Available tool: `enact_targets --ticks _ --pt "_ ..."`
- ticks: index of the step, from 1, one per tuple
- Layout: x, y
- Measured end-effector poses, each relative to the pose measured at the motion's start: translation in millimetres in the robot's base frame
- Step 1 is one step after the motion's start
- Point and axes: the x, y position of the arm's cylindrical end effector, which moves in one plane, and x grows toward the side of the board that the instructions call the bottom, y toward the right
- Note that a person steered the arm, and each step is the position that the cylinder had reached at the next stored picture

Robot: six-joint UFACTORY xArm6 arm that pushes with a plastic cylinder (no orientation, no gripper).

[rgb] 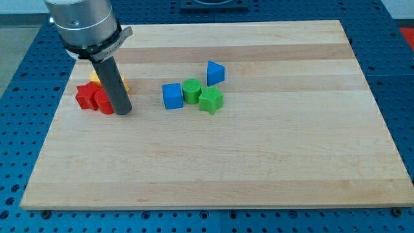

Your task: Move green star towards center right

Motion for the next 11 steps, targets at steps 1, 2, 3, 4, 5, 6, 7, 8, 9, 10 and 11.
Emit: enact_targets --ticks 1,2,3,4,5,6,7,8,9,10,11 --pt "0.0 10.5" --pt "0.0 61.5" --pt "-5.7 92.9" --pt "-11.6 112.5" --pt "-15.2 125.6" --pt "-15.3 156.0" --pt "-7.3 188.8" --pt "19.1 212.8" --pt "23.0 244.8" --pt "13.5 270.2" --pt "-7.3 282.7"
